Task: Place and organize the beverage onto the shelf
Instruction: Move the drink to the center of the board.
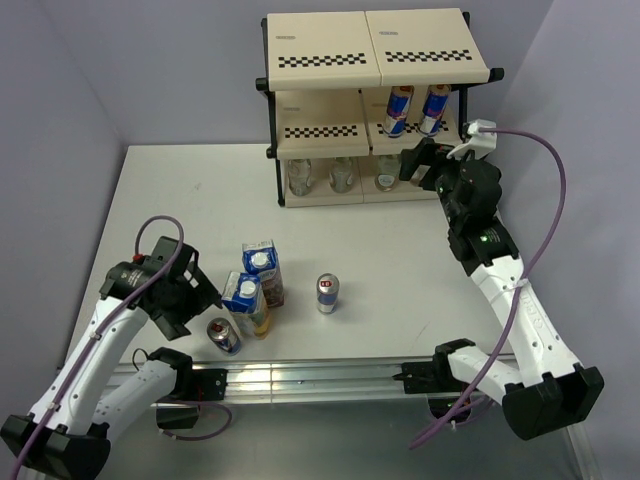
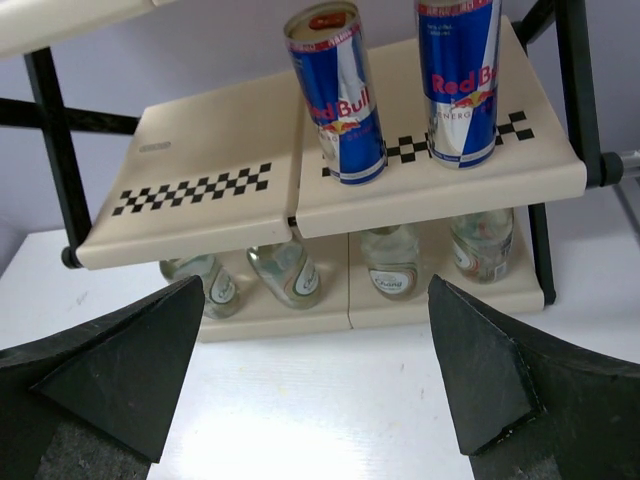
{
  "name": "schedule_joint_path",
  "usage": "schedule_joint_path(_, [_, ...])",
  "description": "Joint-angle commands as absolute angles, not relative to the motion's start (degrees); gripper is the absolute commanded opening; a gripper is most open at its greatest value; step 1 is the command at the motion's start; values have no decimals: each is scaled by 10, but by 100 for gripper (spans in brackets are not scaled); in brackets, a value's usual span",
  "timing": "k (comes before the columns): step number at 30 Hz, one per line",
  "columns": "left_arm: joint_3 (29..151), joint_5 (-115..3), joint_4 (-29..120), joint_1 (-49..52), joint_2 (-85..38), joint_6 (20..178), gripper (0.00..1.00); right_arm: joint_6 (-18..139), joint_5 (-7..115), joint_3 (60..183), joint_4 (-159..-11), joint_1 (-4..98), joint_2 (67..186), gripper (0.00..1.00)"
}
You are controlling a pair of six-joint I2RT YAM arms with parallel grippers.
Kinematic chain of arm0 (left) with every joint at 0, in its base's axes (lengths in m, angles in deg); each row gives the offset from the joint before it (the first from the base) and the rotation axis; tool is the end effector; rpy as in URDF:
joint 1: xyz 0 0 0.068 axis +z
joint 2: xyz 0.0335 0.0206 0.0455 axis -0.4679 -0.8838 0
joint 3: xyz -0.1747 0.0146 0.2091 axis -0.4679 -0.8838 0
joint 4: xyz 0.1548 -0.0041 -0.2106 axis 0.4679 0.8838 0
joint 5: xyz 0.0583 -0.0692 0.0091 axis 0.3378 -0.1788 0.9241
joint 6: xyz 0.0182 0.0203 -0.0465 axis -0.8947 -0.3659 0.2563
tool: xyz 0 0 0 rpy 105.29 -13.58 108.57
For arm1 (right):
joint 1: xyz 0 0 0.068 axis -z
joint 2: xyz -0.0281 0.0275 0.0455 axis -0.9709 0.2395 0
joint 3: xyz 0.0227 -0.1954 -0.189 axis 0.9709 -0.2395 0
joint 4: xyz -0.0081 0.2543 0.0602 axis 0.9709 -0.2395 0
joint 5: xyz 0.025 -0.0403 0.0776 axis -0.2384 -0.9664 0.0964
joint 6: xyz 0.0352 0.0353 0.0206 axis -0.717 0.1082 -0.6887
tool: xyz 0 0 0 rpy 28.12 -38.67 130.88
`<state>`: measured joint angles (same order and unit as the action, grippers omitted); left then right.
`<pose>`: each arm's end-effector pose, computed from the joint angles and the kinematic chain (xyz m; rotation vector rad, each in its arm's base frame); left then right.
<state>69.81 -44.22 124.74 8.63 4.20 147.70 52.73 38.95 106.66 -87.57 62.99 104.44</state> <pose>0.1105 -0.0362 0.2807 -1.0277 2.6788 -0.2016 0.2296 0.0489 0.4070 0.1170 1.5884 0.2748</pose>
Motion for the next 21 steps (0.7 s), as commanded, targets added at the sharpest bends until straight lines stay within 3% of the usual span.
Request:
schedule_joint_path(1, [691, -485, 1266, 87, 43, 1462, 90, 515, 397, 1066, -876, 627, 1022, 100])
schedule_joint_path(21, [657, -519, 1246, 87, 9, 1461, 88, 493, 423, 1053, -863, 626, 1022, 100])
